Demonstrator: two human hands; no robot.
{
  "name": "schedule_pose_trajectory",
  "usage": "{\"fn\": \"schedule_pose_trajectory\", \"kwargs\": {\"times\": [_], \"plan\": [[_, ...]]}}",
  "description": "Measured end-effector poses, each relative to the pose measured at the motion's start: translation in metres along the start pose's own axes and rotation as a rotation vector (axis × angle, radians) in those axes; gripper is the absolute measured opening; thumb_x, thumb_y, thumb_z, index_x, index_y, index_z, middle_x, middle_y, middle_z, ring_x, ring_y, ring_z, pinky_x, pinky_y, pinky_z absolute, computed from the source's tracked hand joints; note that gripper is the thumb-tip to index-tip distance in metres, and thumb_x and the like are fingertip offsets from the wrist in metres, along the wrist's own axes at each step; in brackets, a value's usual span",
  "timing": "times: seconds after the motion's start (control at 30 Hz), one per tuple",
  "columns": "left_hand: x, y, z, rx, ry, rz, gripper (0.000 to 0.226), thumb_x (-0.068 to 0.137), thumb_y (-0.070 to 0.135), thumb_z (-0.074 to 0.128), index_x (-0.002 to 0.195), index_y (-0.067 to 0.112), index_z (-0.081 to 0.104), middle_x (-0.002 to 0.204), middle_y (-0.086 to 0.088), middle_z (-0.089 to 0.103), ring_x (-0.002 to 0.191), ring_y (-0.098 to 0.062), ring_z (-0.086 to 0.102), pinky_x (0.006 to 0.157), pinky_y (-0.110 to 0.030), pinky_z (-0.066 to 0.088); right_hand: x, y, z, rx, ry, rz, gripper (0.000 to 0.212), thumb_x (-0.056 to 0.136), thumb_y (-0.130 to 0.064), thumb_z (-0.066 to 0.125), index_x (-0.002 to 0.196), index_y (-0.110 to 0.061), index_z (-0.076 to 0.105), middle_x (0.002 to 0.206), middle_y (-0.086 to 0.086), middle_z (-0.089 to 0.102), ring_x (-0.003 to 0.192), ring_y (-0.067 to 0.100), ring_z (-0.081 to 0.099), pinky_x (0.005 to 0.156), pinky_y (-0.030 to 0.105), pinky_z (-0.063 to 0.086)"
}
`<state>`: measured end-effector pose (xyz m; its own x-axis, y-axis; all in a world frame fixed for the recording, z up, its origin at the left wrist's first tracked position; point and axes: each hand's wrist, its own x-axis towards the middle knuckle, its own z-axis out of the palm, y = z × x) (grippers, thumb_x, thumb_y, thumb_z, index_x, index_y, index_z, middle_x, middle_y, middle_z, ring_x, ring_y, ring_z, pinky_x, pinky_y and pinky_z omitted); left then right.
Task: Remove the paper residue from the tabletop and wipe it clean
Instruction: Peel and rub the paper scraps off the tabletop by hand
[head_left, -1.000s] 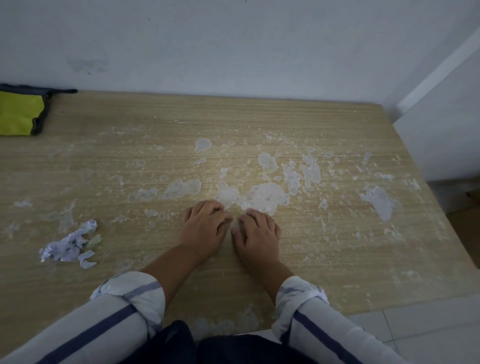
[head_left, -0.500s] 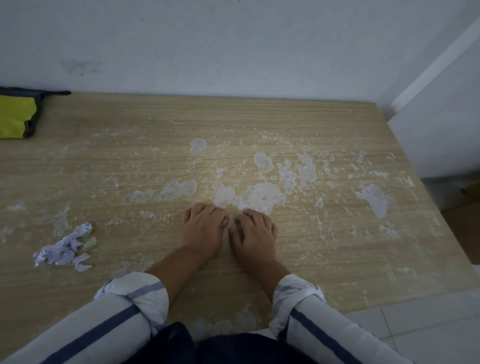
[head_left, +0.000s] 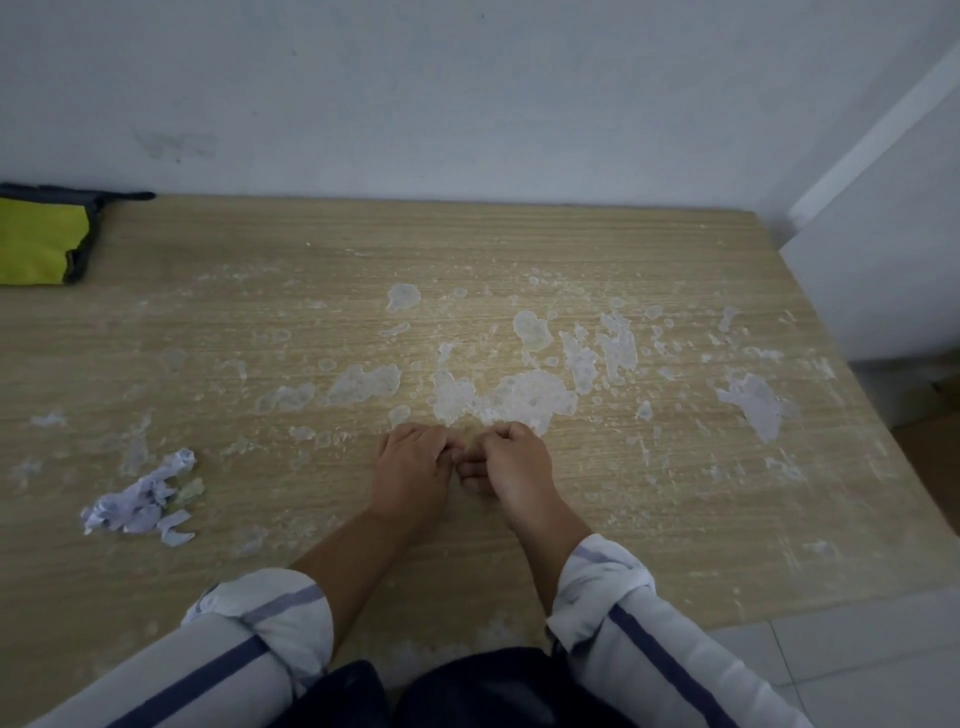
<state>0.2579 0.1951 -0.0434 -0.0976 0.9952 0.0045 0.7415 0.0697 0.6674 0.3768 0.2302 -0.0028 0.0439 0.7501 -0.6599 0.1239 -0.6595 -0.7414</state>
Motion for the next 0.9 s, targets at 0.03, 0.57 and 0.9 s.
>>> {"fn": "schedule_pose_trajectory", "kwargs": {"times": [0.03, 0.57, 0.9], "plan": [[-0.001, 0.000, -0.001, -0.009, 0.006, 0.003, 0.022, 0.082, 0.026, 0.044, 0.082, 0.018, 0.064, 0.087, 0.005, 0.065, 0.096, -0.020, 0.051, 0.083, -0.027, 0.027, 0.000, -0.003, 0.001, 0.043, -0.018, 0.028, 0.010, 0.088, -0.003, 0.049, 0.095, -0.007, 0.055, 0.083, 0.019, 0.070, 0.059, 0.022, 0.065, 0.057, 0.034, 0.055], [-0.034, -0.039, -0.071, 0.012, 0.156, 0.039, 0.032, 0.084, 0.036, 0.043, 0.094, 0.019, 0.068, 0.086, 0.000, 0.069, 0.082, -0.024, 0.057, 0.075, -0.032, 0.037, -0.012, -0.012, 0.074, -0.002, -0.174, -0.147, 0.033, 0.080, 0.003, 0.059, 0.109, -0.014, 0.056, 0.088, 0.007, 0.061, 0.074, 0.019, 0.060, 0.067, 0.029, 0.052], [-0.087, -0.111, -0.151, 0.114, 0.400, -0.128, 0.033, 0.080, 0.023, 0.045, 0.108, 0.017, 0.061, 0.107, -0.005, 0.063, 0.098, -0.029, 0.057, 0.085, -0.035, 0.039, -0.044, -0.009, 0.177, -0.129, -0.325, -0.252, 0.023, 0.082, 0.002, 0.060, 0.100, -0.010, 0.056, 0.081, 0.002, 0.055, 0.065, 0.015, 0.054, 0.067, 0.032, 0.049]]}}
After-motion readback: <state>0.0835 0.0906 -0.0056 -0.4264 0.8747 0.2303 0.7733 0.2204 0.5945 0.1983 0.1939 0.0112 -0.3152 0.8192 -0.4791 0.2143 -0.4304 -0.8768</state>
